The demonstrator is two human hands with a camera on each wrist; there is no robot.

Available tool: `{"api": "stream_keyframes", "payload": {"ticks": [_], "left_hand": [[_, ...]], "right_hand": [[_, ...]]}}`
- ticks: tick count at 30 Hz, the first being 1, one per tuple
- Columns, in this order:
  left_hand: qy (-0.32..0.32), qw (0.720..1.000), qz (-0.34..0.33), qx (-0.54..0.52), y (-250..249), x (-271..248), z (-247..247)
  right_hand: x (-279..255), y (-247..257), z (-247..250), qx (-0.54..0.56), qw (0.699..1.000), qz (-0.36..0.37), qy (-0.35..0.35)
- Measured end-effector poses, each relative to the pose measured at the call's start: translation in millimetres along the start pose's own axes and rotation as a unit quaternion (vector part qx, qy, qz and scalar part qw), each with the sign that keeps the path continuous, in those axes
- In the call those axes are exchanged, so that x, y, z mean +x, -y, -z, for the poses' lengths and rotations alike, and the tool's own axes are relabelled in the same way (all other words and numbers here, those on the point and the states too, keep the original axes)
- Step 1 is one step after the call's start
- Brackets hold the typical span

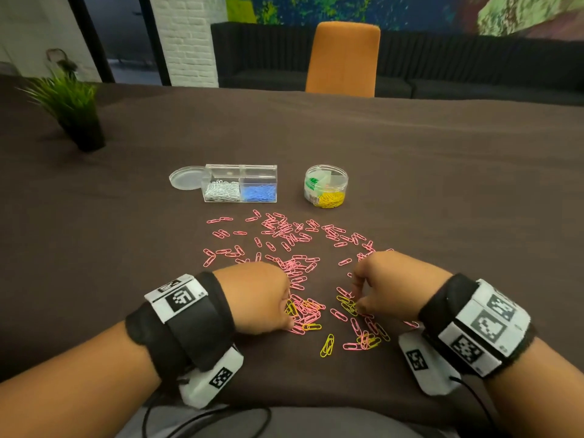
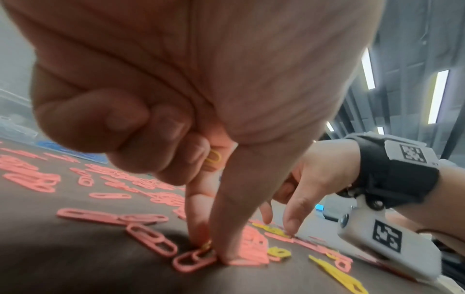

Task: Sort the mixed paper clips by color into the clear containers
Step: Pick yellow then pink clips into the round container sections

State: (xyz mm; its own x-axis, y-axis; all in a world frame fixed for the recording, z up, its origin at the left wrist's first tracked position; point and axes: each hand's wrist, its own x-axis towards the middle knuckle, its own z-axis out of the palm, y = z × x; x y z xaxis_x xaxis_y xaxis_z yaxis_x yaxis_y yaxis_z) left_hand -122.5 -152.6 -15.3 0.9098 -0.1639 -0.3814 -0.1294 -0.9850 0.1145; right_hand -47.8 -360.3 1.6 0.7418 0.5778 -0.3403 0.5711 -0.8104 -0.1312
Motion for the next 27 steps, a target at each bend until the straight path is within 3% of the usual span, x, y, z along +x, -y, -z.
{"api": "stream_keyframes", "payload": {"ticks": [5, 9, 11, 12, 15, 19, 21, 24, 27], "left_hand": [[-0.015, 0.999, 0.007, -0.048, 7, 2, 2], [-0.045, 0.979, 0.033, -0.194, 17, 3, 11], [-0.027, 0.937, 0.06, -0.343, 21, 2, 18], [-0.049, 0.915, 0.06, -0.396, 23, 1, 20], [-0.034, 0.855, 0.046, -0.515, 28, 5, 16], [0.006, 0.829, -0.002, -0.559, 21, 5, 12], [0.007, 0.852, -0.014, -0.524, 21, 5, 9], [-0.024, 0.954, -0.037, -0.298, 19, 5, 11], [-0.032, 0.989, -0.049, -0.133, 11, 4, 15]], "right_hand": [[10, 7, -4, -0.028, 0.999, -0.007, 0.015], [9, 9, -6, -0.026, 0.999, -0.003, 0.023], [7, 9, -5, -0.015, 1.0, -0.005, 0.027], [6, 9, -5, -0.009, 1.0, -0.006, 0.025], [5, 11, -5, -0.003, 1.0, -0.003, 0.025], [7, 13, -8, -0.016, 1.0, 0.015, 0.018], [8, 13, -11, -0.029, 0.999, 0.026, 0.011], [8, 9, -11, -0.009, 0.999, 0.039, 0.001], [7, -5, -8, 0.115, 0.99, 0.061, -0.048]]}}
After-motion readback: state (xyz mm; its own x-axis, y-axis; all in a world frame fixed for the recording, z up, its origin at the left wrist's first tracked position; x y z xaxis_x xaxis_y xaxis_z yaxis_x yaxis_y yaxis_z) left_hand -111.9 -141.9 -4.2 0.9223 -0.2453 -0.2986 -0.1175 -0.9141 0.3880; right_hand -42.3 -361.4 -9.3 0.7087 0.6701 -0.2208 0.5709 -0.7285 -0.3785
